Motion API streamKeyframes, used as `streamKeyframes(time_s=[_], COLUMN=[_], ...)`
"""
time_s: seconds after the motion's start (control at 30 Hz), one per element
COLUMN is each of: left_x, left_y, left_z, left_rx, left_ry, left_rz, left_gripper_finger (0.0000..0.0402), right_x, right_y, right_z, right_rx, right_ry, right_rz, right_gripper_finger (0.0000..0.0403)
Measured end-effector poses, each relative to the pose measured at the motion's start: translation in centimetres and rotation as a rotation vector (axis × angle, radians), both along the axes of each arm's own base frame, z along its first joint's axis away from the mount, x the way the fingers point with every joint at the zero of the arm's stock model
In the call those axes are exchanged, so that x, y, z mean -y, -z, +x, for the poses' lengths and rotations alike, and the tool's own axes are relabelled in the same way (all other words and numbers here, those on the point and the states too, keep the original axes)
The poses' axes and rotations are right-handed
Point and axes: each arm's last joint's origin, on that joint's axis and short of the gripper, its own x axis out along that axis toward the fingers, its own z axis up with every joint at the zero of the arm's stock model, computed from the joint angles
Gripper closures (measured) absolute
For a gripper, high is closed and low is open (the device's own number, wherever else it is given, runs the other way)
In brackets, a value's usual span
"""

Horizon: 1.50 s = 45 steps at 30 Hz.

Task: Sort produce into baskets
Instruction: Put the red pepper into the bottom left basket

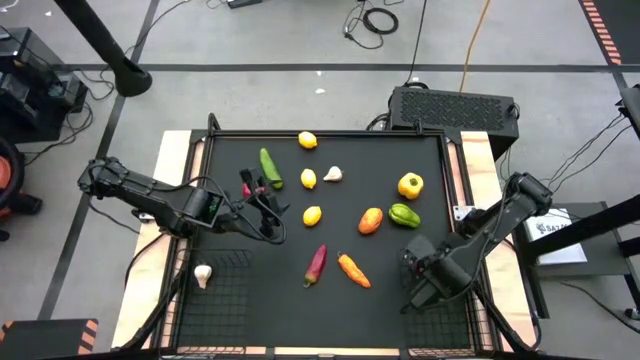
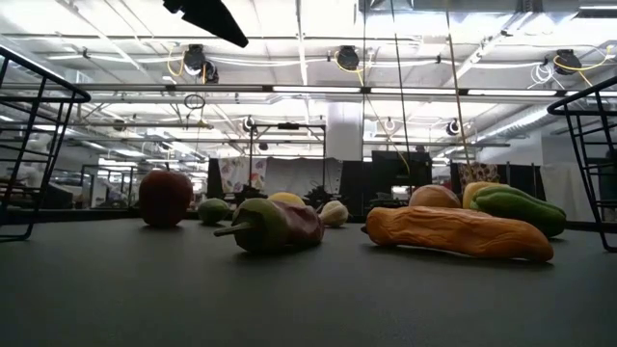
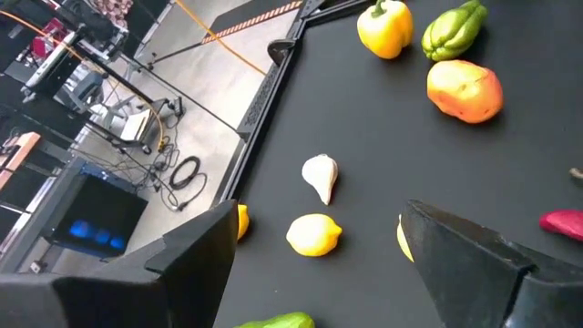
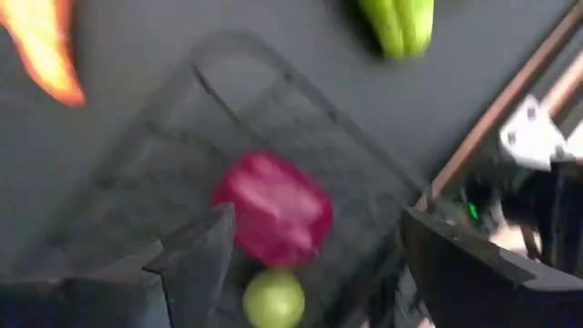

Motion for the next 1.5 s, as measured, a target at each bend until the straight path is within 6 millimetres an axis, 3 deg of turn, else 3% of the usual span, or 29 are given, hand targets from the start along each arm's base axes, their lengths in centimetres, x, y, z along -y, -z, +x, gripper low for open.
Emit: streamKeyframes(time_s=[0.33,0.47,0.63,0.73,1.03,1.23,1.5], left_x=[0.0,-1.1,-2.2,-2.8,-4.3,-5.4,-5.9], left_y=[0.0,0.1,2.0,4.0,9.0,9.8,10.2], left_z=[0.0,0.6,2.4,4.1,8.3,8.6,8.5], left_rx=[0.022,0.105,0.081,0.035,0.004,-0.01,-0.045], left_ry=[-0.024,-0.137,-0.183,-0.194,-0.238,-0.229,-0.237], left_rz=[-0.034,-0.077,-0.225,-0.288,-0.323,-0.518,-0.546], left_gripper_finger=[0.0089,0.0089,0.0089,0.0089,0.0089,0.0089,0.0089], right_x=[0.6,1.0,1.5,1.9,3.5,4.1,4.3], right_y=[-4.3,-6.1,-7.6,-7.8,-6.6,-6.2,-6.2], right_z=[1.1,1.8,3.1,3.9,4.9,5.1,5.2], right_rx=[0.356,0.532,0.656,0.633,0.511,0.484,0.481], right_ry=[-0.15,-0.216,-0.338,-0.401,-0.424,-0.41,-0.405], right_rz=[-0.222,-0.424,-0.694,-0.797,-0.82,-0.832,-0.834], right_gripper_finger=[0.0103,0.0103,0.0103,0.0103,0.0103,0.0103,0.0103])
